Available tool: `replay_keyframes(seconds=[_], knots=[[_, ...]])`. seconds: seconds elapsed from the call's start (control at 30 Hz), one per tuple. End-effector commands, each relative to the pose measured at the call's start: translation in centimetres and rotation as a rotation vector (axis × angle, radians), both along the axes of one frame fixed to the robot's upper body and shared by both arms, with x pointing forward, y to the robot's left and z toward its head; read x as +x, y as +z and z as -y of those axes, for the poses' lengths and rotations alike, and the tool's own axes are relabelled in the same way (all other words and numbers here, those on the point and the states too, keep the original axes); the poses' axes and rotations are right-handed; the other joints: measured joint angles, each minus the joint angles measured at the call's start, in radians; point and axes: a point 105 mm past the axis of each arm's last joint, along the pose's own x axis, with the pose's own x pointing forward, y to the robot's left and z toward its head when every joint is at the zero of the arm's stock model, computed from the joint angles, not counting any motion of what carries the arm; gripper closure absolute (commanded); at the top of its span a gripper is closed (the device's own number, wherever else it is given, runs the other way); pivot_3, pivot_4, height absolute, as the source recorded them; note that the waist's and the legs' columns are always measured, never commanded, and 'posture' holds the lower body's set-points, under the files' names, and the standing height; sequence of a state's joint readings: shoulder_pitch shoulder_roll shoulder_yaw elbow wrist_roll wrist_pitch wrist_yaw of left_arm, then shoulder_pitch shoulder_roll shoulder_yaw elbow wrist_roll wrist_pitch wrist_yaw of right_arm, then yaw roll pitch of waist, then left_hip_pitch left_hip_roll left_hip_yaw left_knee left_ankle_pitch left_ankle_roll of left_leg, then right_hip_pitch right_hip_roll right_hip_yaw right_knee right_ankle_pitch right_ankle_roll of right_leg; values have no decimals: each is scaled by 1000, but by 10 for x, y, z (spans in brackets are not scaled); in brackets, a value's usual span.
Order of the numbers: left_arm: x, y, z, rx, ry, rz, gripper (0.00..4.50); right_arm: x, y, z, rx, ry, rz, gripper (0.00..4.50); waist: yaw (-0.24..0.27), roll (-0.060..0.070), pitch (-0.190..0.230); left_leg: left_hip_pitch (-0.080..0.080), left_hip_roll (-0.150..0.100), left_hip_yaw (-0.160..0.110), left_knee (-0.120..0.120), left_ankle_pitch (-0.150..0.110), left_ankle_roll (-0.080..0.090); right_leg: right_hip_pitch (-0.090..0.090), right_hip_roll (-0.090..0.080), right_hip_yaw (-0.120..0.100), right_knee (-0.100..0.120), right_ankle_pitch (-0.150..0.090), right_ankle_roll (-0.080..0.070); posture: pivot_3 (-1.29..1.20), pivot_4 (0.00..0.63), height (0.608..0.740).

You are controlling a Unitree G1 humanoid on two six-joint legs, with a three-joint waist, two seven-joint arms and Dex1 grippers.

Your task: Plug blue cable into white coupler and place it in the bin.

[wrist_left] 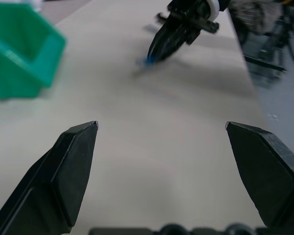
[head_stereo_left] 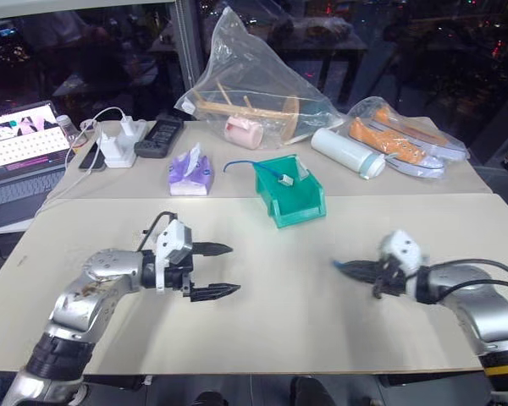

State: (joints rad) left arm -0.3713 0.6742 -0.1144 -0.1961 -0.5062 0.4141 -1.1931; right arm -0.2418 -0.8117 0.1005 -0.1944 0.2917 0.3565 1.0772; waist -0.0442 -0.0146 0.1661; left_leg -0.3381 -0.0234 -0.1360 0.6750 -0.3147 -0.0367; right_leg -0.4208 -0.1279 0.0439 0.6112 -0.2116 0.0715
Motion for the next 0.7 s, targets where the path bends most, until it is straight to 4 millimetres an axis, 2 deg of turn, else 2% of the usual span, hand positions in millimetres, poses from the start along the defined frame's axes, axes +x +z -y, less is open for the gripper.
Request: replay_keyframes(seconds=[0.03,0.17,0.27,0.33,0.37,0.5,0.63,0.67,0.7], knots=[[-3,-9,14,69,-90,31,0,-18,-6,-23,-109,179,-3,4429,1,0,0,-1,0,0,2,0,0,0,0,0,0,0,1,0,150,740],[-7,-27,28,133,-177,49,0,-19,-16,-43,-198,311,74,4429,5,0,0,-2,0,0,3,0,0,0,0,0,0,1,1,0,150,740],[-8,-38,34,176,-211,58,0,-11,-21,-46,-242,328,117,4429,3,0,0,-1,0,0,3,0,0,0,0,0,0,1,1,0,150,740],[-6,-44,36,206,-215,64,0,-5,-20,-47,-245,329,145,3426,2,0,0,-2,0,0,3,0,0,-1,0,0,0,1,1,0,150,740],[-5,-46,38,212,-217,65,0,-3,-18,-48,-242,331,150,3232,2,0,0,-1,0,0,3,0,0,-1,0,0,0,1,1,0,150,740],[-1,-54,49,232,-215,79,0,-2,-7,-45,-211,309,150,1874,6,0,0,-1,0,0,3,0,0,0,0,0,0,1,1,0,150,740],[10,-66,65,252,-163,71,0,-4,16,-27,-137,154,108,414,17,0,0,-3,-1,0,4,0,0,-1,0,0,0,1,1,0,150,740],[10,-66,69,238,-156,58,0,-5,21,-22,-120,115,89,136,20,-1,0,-3,-1,0,5,0,0,-1,0,0,0,1,1,0,150,740],[9,-66,73,218,-155,31,0,-7,26,-17,-98,70,75,136,24,-1,0,-4,-1,0,5,0,0,-1,0,0,0,1,1,0,150,740]])
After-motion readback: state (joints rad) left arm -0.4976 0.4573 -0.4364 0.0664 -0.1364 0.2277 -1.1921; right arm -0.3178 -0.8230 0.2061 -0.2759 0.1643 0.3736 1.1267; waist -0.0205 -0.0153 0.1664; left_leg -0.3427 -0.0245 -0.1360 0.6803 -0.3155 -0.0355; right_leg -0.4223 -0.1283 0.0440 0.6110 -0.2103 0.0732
